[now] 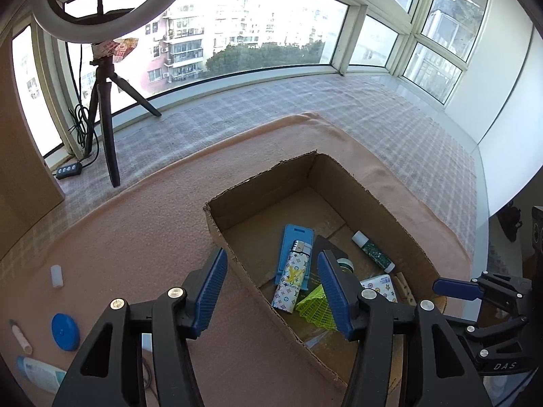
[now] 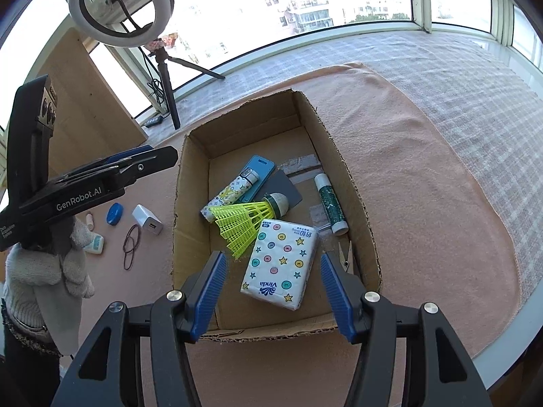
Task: Organize objects
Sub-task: 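Withdraw both open tools from the box toward the white charger, then reach the left tool to the blue round tape measure and close on it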
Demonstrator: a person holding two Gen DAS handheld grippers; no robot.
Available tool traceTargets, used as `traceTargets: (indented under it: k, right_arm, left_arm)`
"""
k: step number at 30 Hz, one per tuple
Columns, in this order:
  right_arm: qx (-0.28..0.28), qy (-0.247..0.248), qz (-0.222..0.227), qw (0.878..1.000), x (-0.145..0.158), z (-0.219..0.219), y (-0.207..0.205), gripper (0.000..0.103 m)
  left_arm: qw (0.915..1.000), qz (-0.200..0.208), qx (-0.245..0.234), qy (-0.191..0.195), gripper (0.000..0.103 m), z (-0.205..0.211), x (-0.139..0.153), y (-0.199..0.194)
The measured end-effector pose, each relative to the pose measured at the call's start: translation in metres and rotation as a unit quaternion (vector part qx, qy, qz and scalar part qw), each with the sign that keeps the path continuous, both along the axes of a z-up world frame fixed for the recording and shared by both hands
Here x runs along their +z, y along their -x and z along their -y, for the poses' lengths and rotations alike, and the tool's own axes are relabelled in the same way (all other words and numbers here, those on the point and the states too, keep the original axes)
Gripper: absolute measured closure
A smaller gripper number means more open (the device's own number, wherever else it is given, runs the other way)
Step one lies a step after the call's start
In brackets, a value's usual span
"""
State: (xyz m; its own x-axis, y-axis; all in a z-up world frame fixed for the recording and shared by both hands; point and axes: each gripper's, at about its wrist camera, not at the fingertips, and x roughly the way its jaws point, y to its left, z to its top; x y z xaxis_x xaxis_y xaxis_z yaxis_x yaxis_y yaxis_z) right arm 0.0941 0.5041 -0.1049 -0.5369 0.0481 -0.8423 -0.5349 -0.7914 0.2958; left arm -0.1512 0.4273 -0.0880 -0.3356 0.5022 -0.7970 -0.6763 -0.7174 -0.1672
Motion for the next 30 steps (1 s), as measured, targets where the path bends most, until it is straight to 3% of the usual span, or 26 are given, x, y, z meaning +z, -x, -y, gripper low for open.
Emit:
traceTargets:
  k: [13, 30]
  right_arm:
    - [0.032, 0.007, -0.011, 0.999, 0.006, 0.036, 0.025, 0.049]
    - [0.120, 0.001, -0.001, 0.993, 0.006, 0.104, 0.094, 0.049]
  left_arm:
    - [0.9978, 0.010, 0.062, 0.022, 0.044, 0.093, -0.015, 0.012]
    - [0.9851, 0.044, 0.157, 0.055, 0.044, 0.208, -0.056, 0.043]
